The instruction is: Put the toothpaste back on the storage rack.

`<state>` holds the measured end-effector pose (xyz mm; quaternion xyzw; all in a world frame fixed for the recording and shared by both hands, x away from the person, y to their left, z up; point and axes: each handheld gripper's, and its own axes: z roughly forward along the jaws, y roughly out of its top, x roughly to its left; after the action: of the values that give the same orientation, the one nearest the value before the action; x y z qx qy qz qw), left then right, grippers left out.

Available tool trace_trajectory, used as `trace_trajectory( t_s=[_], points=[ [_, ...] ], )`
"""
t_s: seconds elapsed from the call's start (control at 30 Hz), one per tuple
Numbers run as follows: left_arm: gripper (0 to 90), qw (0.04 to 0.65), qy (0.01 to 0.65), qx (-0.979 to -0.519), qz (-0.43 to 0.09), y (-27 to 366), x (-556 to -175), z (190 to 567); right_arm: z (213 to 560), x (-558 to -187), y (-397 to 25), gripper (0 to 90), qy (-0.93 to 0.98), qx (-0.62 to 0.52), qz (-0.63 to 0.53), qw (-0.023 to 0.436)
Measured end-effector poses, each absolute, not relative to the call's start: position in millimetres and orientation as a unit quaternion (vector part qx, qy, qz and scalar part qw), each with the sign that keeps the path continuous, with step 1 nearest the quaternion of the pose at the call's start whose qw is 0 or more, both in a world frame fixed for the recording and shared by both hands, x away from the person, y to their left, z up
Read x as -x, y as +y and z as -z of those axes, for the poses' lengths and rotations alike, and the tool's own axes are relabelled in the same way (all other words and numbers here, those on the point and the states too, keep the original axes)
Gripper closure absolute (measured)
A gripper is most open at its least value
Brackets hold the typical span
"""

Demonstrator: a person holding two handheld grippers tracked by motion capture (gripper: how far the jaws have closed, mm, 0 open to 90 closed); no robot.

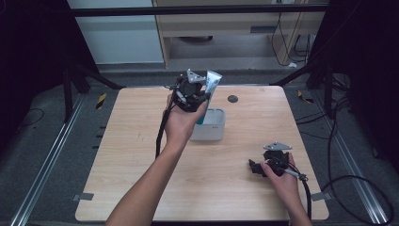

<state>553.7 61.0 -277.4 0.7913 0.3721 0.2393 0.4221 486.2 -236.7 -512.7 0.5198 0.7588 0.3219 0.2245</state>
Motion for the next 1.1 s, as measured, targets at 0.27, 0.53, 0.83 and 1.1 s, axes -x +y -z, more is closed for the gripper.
trace_trajectory(
  t_s=[0.27, 0.53, 0.83, 1.1],
  points=[
    [80.0, 0.431, 0.379, -0.782, -0.242, 62.5, -560.7, 273.1, 512.7, -486.2, -236.7, 0.3, 0.759, -0.52, -0.322, 0.225],
    [80.0, 0.431, 0.387, -0.776, -0.251, 63.8, -571.6, 278.7, 512.6, -486.1, -236.6, 0.3, 0.758, -0.52, -0.323, 0.224],
    [80.0, 0.452, 0.387, -0.761, -0.259, 64.5, -580.0, 283.5, 512.6, -486.1, -236.7, 0.3, 0.758, -0.52, -0.322, 0.225],
    [80.0, 0.457, 0.38, -0.76, -0.262, 62.3, -585.8, 289.8, 512.6, -486.1, -236.6, 0.3, 0.758, -0.52, -0.322, 0.224]
  ],
)
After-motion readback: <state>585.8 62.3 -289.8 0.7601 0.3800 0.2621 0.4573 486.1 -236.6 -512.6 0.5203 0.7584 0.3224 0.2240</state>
